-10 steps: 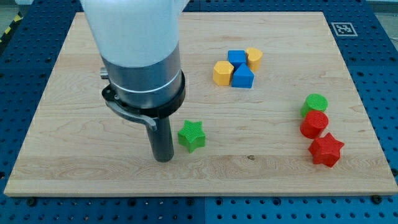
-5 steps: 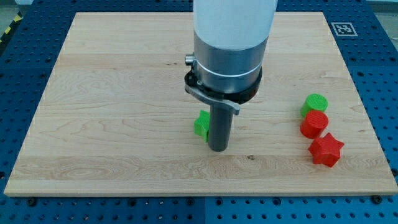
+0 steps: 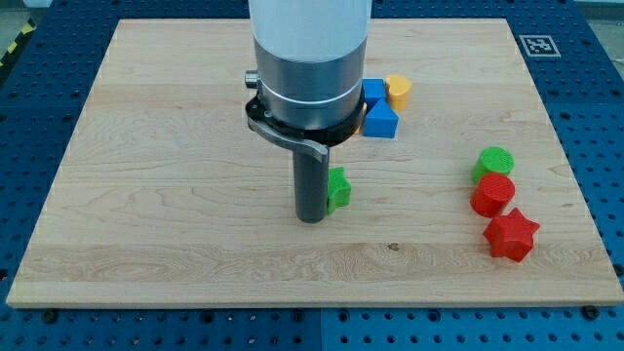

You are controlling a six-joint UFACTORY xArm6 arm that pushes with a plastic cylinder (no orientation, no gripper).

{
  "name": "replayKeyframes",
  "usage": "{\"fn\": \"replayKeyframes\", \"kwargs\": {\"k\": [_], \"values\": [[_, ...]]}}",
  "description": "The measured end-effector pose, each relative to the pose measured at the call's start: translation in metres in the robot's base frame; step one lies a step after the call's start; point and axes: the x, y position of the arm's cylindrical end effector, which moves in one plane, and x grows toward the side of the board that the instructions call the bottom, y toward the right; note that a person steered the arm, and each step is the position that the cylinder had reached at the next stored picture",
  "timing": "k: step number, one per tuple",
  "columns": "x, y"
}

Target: Slide green star towards green circle

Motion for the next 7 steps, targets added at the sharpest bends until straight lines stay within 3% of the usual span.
{"fn": "replayKeyframes", "kwargs": {"k": [4, 7], "values": [[-0.033, 0.052], [-0.049, 0.020]]}}
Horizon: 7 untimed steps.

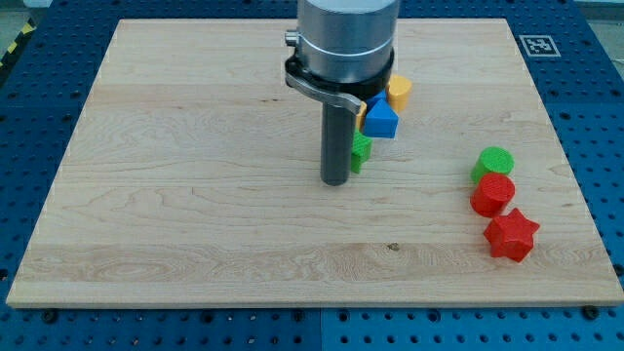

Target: Slide green star towards green circle

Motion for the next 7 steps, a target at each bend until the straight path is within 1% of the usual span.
{"fn": "replayKeyframes", "kwargs": {"k": [3, 4, 6, 7], "values": [[-0.041, 0.003], [-0.044, 0.023], [-0.041, 0.090], [-0.041, 0.110]]}}
